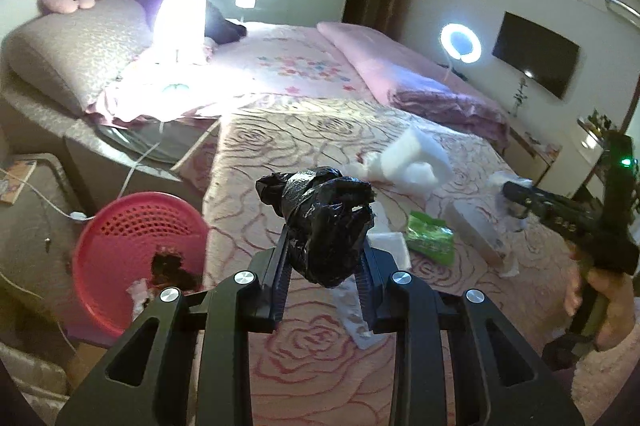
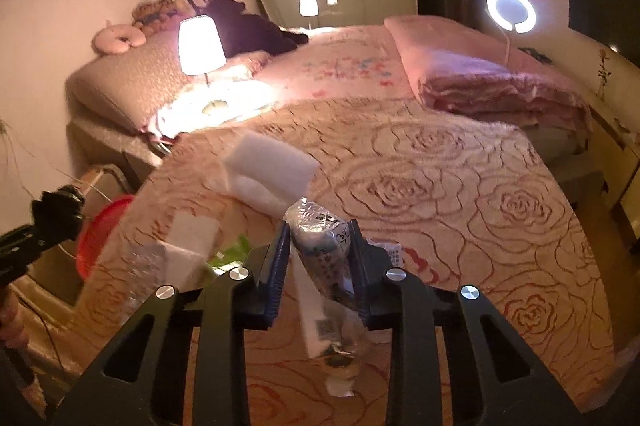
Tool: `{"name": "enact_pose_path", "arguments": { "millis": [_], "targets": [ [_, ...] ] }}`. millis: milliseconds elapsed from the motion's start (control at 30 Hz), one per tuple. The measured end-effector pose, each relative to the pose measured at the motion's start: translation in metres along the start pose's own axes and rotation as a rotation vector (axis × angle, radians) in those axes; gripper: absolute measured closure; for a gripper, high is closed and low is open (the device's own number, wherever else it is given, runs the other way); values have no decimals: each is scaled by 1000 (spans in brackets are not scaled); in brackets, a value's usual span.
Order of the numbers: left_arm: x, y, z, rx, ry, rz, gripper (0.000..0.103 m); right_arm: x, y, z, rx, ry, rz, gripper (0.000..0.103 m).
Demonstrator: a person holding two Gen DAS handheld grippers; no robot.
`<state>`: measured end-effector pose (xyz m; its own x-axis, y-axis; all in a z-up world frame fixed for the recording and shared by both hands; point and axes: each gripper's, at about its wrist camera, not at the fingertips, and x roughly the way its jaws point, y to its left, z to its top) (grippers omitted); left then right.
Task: Collect trash
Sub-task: 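Grasp the clear plastic wrapper with the right tool while the left tool holds the black bag, then carry the black bag and clear wrapper over the red wastebasket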
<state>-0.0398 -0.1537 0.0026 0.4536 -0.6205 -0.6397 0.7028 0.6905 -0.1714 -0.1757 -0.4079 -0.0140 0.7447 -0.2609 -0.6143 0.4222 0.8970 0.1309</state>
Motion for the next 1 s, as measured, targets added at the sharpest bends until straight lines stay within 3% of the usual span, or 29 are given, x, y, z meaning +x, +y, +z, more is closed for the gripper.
{"name": "enact_pose_path", "arguments": {
  "millis": [567,1000],
  "targets": [
    [-27,81,-1,-106,-37,215,76,22,103,22,-80,42,209,75],
    [-11,143,-15,-204,13,290,76,74,197,39,-153,122,332,75]
  ]
}}
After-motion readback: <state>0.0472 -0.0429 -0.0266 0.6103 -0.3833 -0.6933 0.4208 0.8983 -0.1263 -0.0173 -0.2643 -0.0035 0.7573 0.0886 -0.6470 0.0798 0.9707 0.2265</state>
